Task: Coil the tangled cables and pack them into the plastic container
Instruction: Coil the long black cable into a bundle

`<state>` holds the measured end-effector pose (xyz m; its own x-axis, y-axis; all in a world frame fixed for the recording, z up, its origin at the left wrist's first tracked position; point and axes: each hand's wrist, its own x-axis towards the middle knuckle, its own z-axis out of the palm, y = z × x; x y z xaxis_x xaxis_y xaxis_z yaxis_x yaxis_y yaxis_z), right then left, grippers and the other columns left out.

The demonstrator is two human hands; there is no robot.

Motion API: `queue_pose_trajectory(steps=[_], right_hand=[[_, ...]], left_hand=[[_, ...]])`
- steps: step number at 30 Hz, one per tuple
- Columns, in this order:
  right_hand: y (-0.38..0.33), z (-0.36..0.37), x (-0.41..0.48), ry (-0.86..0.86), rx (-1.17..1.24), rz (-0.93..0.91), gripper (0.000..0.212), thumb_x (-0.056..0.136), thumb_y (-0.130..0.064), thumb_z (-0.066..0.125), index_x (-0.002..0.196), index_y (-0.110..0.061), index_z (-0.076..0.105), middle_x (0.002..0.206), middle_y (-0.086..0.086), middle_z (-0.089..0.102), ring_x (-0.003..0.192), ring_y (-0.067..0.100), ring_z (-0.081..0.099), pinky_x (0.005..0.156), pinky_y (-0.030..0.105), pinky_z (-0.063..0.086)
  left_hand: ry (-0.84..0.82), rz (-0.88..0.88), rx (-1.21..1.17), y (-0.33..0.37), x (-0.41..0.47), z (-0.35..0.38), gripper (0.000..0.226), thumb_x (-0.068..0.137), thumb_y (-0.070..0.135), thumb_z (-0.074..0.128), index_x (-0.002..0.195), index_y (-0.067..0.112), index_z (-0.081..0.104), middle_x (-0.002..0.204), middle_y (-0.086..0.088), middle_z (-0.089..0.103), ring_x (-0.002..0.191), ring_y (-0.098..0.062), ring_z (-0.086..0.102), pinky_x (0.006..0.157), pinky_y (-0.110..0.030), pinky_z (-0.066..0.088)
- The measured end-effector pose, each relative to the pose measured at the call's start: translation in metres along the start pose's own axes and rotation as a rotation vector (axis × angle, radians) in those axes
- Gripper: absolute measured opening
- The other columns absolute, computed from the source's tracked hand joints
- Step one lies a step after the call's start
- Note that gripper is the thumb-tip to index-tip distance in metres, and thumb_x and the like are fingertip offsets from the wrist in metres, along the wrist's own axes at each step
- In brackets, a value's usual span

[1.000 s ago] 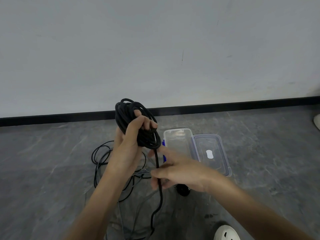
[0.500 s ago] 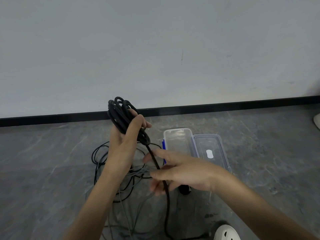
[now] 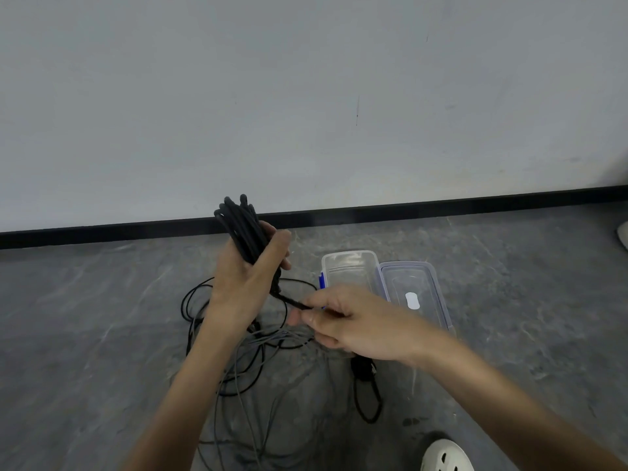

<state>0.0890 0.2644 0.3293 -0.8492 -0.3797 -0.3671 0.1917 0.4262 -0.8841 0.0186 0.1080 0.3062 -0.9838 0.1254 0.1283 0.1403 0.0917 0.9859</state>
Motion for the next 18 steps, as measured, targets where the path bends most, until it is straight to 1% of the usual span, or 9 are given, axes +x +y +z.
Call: queue_pose_trajectory(steps=[2, 5, 7, 9, 10, 12, 14, 16, 18], right_hand=[[0.000, -0.001, 0.001, 0.073, -0.054, -0.049, 0.026, 0.102, -0.018, 0.044, 0.111, -0.010, 0.068, 0.050, -0.013, 0.047, 0.045, -0.001, 0.044, 0.050, 0.010, 0.035], [0.000, 0.000, 0.003, 0.247, -0.253, -0.192, 0.023, 0.099, -0.020, 0.051, 0.097, -0.011, 0.072, 0.061, -0.005, 0.059, 0.053, 0.007, 0.054, 0.052, 0.023, 0.042], [0.000, 0.002, 0.003, 0.321, -0.350, -0.280, 0.019, 0.097, -0.022, 0.055, 0.095, -0.015, 0.072, 0.069, -0.006, 0.064, 0.062, 0.010, 0.058, 0.058, 0.026, 0.046], [0.001, 0.001, 0.003, 0.346, -0.407, -0.343, 0.016, 0.094, -0.028, 0.059, 0.092, -0.016, 0.070, 0.070, -0.011, 0.063, 0.062, 0.009, 0.057, 0.059, 0.026, 0.046], [0.000, -0.002, 0.003, 0.367, -0.454, -0.373, 0.017, 0.092, -0.033, 0.061, 0.088, -0.017, 0.067, 0.069, -0.014, 0.061, 0.061, 0.007, 0.056, 0.059, 0.026, 0.046], [0.001, -0.009, 0.003, 0.432, -0.518, -0.425, 0.029, 0.084, -0.047, 0.065, 0.078, -0.020, 0.056, 0.062, -0.016, 0.052, 0.056, 0.008, 0.049, 0.056, 0.025, 0.042], [0.000, -0.017, 0.002, 0.472, -0.516, -0.445, 0.039, 0.076, -0.055, 0.066, 0.072, -0.020, 0.050, 0.056, -0.011, 0.049, 0.054, 0.011, 0.047, 0.053, 0.025, 0.039], [0.001, -0.022, 0.001, 0.467, -0.493, -0.448, 0.039, 0.073, -0.054, 0.070, 0.072, -0.018, 0.054, 0.057, -0.009, 0.054, 0.055, 0.011, 0.051, 0.053, 0.029, 0.042], [0.002, -0.024, 0.001, 0.444, -0.479, -0.442, 0.032, 0.073, -0.043, 0.076, 0.073, -0.016, 0.060, 0.062, -0.008, 0.060, 0.059, 0.011, 0.055, 0.056, 0.036, 0.045]], left_hand=[[-0.019, -0.034, 0.030, -0.001, 0.001, 0.000, 0.022, 0.085, 0.039, 0.066, 0.089, 0.017, 0.062, 0.063, 0.006, 0.064, 0.059, -0.011, 0.064, 0.055, -0.017, 0.050], [-0.095, -0.096, 0.132, -0.001, 0.001, 0.000, 0.046, 0.073, 0.062, 0.059, 0.084, 0.018, 0.063, 0.057, 0.002, 0.062, 0.054, -0.009, 0.063, 0.054, -0.014, 0.049], [-0.186, -0.107, 0.169, -0.001, 0.000, 0.000, 0.058, 0.073, 0.069, 0.051, 0.078, 0.012, 0.063, 0.055, 0.001, 0.060, 0.052, -0.009, 0.060, 0.055, -0.013, 0.047], [-0.264, -0.129, 0.182, 0.001, -0.002, 0.001, 0.071, 0.071, 0.074, 0.043, 0.079, 0.006, 0.063, 0.055, 0.005, 0.059, 0.053, -0.005, 0.057, 0.055, -0.013, 0.045], [-0.295, -0.145, 0.200, 0.002, -0.003, 0.002, 0.070, 0.071, 0.075, 0.039, 0.078, 0.010, 0.065, 0.055, 0.008, 0.060, 0.052, -0.002, 0.056, 0.054, -0.010, 0.043], [-0.382, -0.178, 0.215, 0.004, -0.007, 0.003, 0.056, 0.077, 0.070, 0.034, 0.067, 0.023, 0.063, 0.053, 0.011, 0.062, 0.049, 0.003, 0.057, 0.050, -0.006, 0.041], [-0.524, -0.215, 0.193, 0.008, -0.011, 0.004, 0.059, 0.081, 0.067, 0.028, 0.056, 0.025, 0.061, 0.053, 0.007, 0.063, 0.050, 0.001, 0.060, 0.051, -0.005, 0.043], [-0.669, -0.182, 0.189, 0.010, -0.013, 0.005, 0.064, 0.078, 0.076, 0.022, 0.055, 0.032, 0.061, 0.055, 0.005, 0.064, 0.053, -0.001, 0.061, 0.055, -0.007, 0.044], [-0.785, -0.107, 0.197, 0.012, -0.013, 0.005, 0.056, 0.071, 0.087, 0.030, 0.060, 0.042, 0.062, 0.056, 0.008, 0.063, 0.055, 0.002, 0.059, 0.058, -0.007, 0.043]])
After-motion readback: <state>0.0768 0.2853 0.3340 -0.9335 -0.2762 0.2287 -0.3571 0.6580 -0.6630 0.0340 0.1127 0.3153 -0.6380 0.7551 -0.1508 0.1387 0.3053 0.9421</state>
